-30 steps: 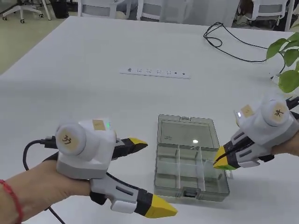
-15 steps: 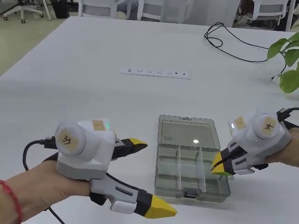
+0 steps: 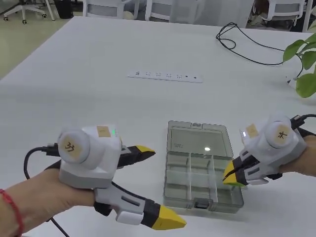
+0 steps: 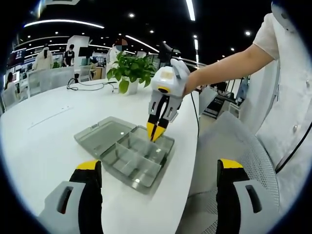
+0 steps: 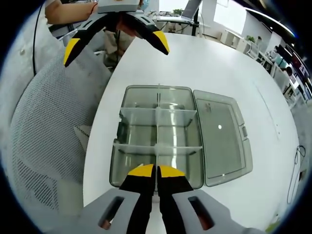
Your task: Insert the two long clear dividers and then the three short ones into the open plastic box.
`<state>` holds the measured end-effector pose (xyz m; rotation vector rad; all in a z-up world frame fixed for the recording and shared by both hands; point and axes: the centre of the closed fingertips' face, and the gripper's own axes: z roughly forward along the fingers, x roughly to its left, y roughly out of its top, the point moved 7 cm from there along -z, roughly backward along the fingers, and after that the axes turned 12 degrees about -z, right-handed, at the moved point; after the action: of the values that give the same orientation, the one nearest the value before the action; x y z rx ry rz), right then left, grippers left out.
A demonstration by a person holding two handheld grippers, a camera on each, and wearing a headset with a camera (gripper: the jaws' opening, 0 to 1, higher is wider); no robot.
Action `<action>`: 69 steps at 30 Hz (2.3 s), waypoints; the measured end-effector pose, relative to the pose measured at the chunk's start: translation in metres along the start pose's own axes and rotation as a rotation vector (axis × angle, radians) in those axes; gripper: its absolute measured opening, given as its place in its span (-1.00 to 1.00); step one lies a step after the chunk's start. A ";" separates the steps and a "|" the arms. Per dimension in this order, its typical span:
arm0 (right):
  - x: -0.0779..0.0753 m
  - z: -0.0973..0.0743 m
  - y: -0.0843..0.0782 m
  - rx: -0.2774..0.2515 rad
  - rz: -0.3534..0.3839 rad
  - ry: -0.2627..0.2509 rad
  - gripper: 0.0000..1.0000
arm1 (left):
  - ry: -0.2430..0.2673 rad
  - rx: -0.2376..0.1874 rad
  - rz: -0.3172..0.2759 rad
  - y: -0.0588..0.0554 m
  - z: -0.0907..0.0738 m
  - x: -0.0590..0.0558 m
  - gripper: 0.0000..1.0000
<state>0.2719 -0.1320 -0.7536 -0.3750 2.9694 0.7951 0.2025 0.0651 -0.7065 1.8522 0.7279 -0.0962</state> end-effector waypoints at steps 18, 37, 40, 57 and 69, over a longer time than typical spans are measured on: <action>0.018 -0.055 -0.001 -0.146 0.177 -0.166 -0.35 | 0.027 0.005 0.020 -0.004 -0.009 0.008 1.00; 0.075 -0.078 -0.032 -0.220 0.347 -0.250 0.38 | 0.045 0.030 0.047 -0.009 -0.018 0.012 1.00; 0.079 -0.077 -0.037 -0.203 0.347 -0.255 0.46 | 0.046 0.033 0.051 -0.009 -0.019 0.013 1.00; 0.077 -0.079 -0.045 -0.198 0.370 -0.281 0.55 | 0.052 0.025 0.048 -0.008 -0.019 0.013 1.00; 0.074 -0.078 -0.042 -0.204 0.359 -0.279 0.56 | 0.048 0.022 0.040 -0.007 -0.019 0.012 1.00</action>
<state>0.2114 -0.2222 -0.7138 0.2555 2.7299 1.0845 0.2028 0.0886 -0.7095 1.8946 0.7257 -0.0341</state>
